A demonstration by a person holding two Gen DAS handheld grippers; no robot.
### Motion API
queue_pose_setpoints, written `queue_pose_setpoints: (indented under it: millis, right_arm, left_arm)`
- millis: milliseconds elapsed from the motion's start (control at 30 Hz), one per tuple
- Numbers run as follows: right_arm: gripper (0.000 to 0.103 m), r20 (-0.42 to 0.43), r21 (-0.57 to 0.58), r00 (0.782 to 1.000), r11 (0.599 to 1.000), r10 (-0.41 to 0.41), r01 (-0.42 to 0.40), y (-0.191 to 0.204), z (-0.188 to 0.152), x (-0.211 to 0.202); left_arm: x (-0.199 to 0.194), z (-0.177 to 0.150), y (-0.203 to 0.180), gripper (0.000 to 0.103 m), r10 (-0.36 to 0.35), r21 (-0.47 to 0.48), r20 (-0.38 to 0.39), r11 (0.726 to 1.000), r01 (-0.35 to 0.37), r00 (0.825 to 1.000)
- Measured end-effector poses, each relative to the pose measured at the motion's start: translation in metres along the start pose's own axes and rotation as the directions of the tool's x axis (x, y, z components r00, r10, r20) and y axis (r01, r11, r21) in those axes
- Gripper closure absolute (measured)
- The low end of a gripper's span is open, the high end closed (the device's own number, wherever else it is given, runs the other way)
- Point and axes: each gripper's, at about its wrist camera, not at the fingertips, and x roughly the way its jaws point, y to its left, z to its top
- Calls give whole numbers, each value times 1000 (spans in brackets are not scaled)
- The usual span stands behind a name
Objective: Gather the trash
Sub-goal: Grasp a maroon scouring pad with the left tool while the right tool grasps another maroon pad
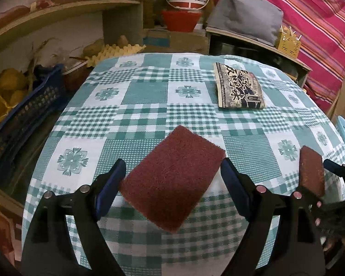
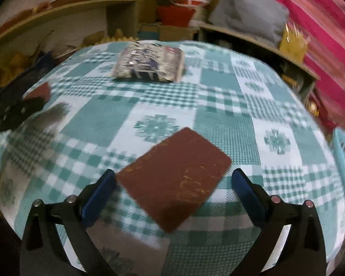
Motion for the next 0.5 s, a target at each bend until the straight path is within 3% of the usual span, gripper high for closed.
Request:
queue_pose_setpoints:
  millis: [67,500]
  right_arm:
    - [5,-25,48,999,999,23,-22,-8,3,4]
    - [12,-26,9,999,999,43,-43,-8,8,6]
  left_arm:
    - [0,0,1,21,2,0,0,1000,-2,1000]
    - [3,3,-3,21,3,-4,2,1000,-3,1000]
